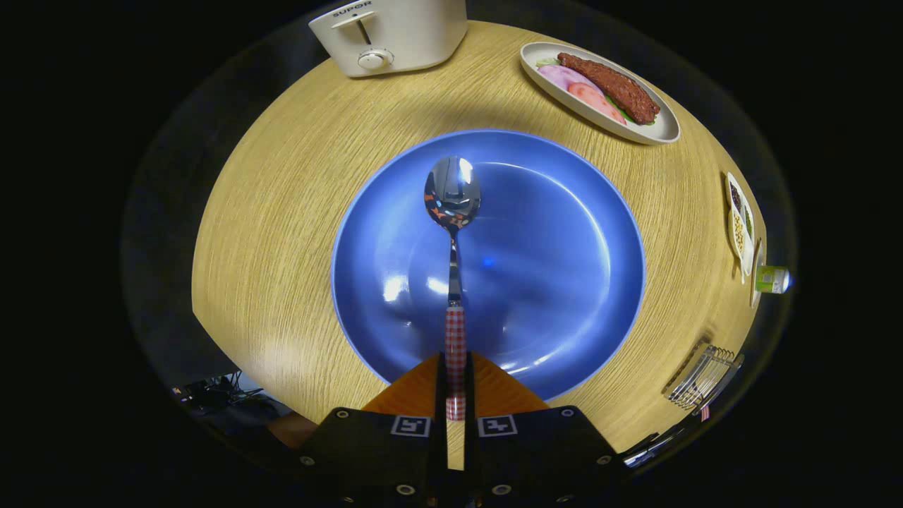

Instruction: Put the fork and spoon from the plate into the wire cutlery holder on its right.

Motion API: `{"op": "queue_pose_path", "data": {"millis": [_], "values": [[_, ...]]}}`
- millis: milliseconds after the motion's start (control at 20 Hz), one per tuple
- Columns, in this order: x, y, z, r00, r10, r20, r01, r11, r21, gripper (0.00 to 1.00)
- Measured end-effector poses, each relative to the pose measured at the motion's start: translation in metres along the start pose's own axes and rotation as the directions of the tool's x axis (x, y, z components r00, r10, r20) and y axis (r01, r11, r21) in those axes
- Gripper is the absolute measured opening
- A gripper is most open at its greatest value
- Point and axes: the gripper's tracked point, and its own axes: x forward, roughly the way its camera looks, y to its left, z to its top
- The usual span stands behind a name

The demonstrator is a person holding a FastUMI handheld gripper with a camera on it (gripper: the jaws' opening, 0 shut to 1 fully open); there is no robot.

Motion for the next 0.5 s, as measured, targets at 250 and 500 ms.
{"op": "queue_pose_path", "data": {"millis": [250, 500], "values": [[-0.030, -0.036, -0.004, 0.997, -0.035, 0.067, 0.035, 0.999, -0.005, 0.09], [-0.080, -0.085, -0.022, 0.989, -0.070, 0.133, 0.065, 0.997, 0.042, 0.07]]}}
